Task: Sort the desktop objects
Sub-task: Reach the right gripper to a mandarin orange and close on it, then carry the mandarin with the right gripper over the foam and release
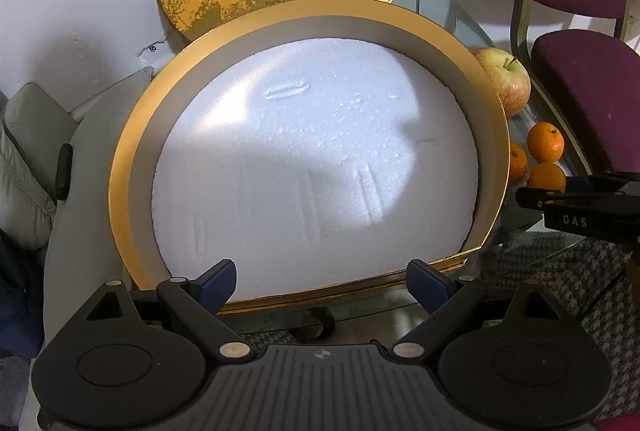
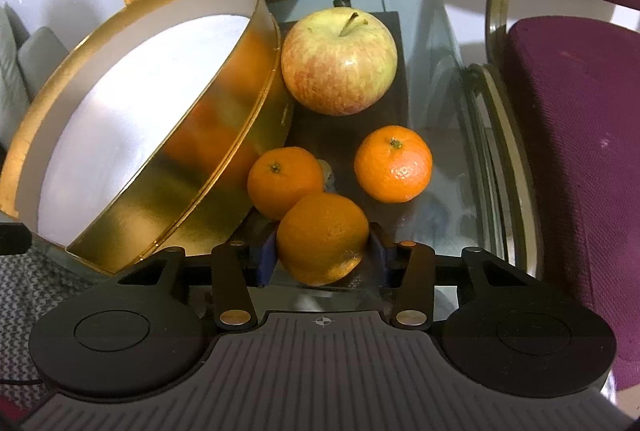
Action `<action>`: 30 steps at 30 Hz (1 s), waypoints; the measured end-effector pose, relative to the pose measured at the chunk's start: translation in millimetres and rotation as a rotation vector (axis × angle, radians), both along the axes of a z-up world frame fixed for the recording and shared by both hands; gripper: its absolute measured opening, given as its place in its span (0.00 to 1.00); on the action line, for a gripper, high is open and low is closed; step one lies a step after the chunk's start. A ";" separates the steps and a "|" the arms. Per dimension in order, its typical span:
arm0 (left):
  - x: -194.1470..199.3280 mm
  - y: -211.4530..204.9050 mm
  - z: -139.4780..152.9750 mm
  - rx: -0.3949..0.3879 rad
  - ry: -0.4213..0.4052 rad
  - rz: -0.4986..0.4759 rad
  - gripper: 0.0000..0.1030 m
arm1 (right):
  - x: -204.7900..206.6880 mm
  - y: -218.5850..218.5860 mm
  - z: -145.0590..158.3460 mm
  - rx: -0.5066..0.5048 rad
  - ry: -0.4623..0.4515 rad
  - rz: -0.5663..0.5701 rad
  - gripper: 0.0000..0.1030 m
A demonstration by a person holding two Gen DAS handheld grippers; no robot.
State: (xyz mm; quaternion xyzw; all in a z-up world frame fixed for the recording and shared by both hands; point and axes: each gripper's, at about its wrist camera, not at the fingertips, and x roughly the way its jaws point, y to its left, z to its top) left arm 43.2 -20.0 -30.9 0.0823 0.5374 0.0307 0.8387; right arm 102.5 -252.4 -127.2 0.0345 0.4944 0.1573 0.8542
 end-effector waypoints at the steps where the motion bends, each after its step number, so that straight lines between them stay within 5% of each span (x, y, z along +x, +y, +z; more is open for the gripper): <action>1: -1.2 0.7 0.9 -0.003 -0.004 0.001 0.90 | -1.4 -0.3 1.3 0.000 0.002 -0.003 0.46; 17: -31.2 42.6 13.2 -0.072 -0.088 0.101 0.92 | -46.7 24.4 79.4 -0.058 -0.085 -0.051 0.46; 24: -44.5 78.5 19.0 -0.064 -0.135 0.199 0.93 | -49.0 69.1 114.2 -0.079 -0.155 0.035 0.46; 30: -55.1 110.5 20.2 -0.048 -0.160 0.283 0.96 | -38.0 119.9 112.0 -0.106 -0.157 0.141 0.46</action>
